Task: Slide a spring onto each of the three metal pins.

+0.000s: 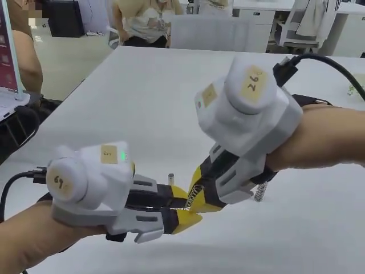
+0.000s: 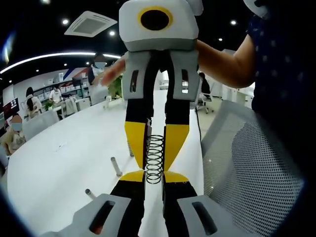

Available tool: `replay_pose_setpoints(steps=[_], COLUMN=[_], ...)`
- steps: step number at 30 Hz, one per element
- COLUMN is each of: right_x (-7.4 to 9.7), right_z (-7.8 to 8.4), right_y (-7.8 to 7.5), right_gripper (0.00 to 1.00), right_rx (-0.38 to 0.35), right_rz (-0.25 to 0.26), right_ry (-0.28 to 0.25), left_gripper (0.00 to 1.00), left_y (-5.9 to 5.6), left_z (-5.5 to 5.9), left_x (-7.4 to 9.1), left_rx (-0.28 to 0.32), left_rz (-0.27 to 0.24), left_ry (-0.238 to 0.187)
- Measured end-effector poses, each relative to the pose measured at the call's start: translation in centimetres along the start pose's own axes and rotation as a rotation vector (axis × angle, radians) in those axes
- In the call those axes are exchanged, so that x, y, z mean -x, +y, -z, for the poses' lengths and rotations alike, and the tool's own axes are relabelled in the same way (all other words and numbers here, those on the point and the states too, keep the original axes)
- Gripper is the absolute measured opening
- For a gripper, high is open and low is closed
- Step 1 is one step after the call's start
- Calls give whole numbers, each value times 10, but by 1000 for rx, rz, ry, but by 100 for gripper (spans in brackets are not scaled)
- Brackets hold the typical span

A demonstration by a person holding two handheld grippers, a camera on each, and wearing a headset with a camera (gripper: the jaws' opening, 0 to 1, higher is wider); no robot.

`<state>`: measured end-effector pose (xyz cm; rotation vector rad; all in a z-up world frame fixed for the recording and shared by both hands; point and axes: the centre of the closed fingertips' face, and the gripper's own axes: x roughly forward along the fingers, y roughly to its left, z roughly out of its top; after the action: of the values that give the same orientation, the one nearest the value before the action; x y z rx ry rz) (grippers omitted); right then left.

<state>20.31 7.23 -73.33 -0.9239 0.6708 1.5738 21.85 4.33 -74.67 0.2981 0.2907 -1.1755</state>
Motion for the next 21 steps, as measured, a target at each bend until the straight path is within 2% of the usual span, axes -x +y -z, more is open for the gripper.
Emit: replay_pose_setpoints(steps=[5, 21], right_x=[1, 12], right_z=[5, 24], right_y=[-5, -26], right_gripper=[9, 9], right_rx=[-2, -38], right_rz=[9, 47], right_ry=[16, 44], left_gripper=[12, 35], left_y=[3, 20], left_z=[1, 18], left_x=[2, 19], left_rx=[15, 87], left_rz=[-9, -86], left_ry=[-2, 9])
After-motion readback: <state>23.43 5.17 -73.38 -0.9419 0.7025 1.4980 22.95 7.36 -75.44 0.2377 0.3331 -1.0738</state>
